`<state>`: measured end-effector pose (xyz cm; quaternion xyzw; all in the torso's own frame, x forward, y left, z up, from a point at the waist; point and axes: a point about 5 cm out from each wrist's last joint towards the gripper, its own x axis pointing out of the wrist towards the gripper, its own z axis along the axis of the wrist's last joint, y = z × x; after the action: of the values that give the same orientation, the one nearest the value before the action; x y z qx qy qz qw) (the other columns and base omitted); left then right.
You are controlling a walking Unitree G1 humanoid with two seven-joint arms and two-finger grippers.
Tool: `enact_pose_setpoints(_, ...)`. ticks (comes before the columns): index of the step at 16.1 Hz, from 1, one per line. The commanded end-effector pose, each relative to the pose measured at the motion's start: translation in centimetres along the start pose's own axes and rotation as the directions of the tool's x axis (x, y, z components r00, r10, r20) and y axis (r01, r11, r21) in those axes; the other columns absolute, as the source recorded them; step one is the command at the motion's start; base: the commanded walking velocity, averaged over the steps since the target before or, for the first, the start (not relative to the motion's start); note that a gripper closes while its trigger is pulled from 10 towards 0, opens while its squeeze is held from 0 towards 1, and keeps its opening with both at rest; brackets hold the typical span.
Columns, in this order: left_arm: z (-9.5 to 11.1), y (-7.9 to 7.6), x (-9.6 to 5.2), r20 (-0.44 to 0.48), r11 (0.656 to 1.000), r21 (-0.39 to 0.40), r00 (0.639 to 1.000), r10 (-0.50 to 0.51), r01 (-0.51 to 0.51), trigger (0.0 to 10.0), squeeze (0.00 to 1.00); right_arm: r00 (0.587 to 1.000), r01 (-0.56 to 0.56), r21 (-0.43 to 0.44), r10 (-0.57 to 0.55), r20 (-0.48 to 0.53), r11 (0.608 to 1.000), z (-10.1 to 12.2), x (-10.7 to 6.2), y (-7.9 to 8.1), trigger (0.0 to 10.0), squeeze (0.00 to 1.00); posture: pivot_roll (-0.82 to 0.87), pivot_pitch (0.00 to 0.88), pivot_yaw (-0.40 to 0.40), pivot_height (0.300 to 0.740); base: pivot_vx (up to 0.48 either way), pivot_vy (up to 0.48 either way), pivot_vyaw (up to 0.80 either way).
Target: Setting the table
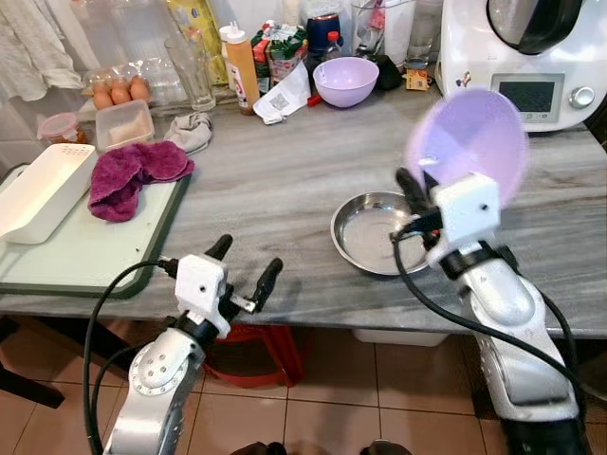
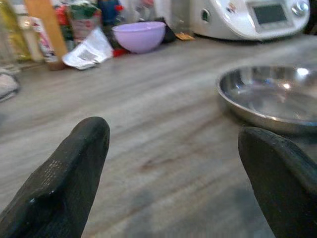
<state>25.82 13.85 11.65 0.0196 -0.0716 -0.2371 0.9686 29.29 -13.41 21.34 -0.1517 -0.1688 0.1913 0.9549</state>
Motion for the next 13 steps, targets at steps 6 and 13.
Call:
enact_pose_setpoints(6,0.1,0.2,-1.4,-0.018,0.999,0.049,1.0,-0.006,0.007,10.0,0.0,0.946,-0.324,0.085,0.321,0.047,0.942,0.7,4.7,3.1,10.0,0.0,-0.12,0.197,0.072,0.74,0.0,0.0,0.0)
enact_pose_setpoints(13,-0.1,0.5,-2.0,-0.023,0.998,0.051,0.999,0.029,-0.028,10.0,0.0,0.84,-0.54,0.156,0.541,0.041,0.827,0.3,5.4,7.6,10.0,0.0,-0.1,0.194,0.059,0.74,0.0,0.0,0.0)
